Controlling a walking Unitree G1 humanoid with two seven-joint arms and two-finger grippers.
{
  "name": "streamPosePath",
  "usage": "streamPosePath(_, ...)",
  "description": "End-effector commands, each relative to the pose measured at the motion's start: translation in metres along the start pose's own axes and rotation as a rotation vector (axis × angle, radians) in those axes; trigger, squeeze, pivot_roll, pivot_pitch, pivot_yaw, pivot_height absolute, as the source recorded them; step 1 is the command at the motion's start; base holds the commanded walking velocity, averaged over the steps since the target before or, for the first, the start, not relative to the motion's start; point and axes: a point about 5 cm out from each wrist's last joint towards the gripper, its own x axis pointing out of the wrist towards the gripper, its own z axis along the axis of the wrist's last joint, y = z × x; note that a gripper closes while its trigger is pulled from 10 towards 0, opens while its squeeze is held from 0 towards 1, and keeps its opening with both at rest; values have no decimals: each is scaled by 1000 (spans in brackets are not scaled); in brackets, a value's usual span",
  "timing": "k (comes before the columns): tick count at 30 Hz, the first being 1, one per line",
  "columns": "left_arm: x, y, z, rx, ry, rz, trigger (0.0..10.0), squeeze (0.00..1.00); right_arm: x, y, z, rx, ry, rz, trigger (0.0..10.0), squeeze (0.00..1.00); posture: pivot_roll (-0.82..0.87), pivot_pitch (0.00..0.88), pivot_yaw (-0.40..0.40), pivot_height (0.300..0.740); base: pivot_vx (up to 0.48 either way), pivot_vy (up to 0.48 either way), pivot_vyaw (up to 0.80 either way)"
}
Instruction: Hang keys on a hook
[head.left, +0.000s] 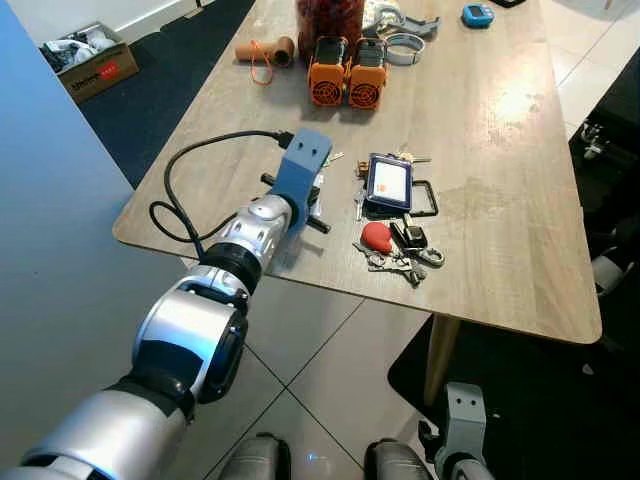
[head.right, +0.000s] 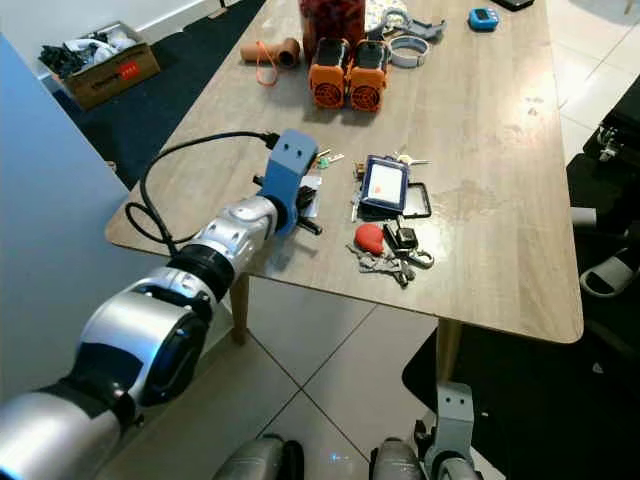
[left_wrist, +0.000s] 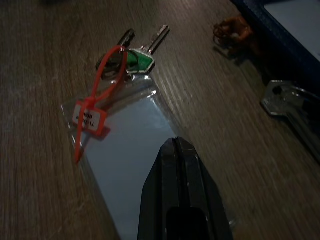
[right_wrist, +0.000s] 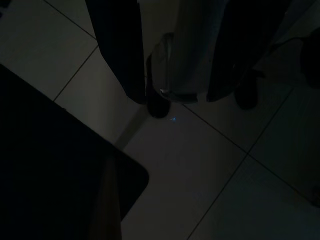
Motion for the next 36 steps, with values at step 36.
streamPosePath(36, -93, 47, -21, -510, -477, -920, 0, 0, -2, -6, -4, 19, 27, -5, 10000, 0, 35, 120, 19, 740, 0, 0, 0)
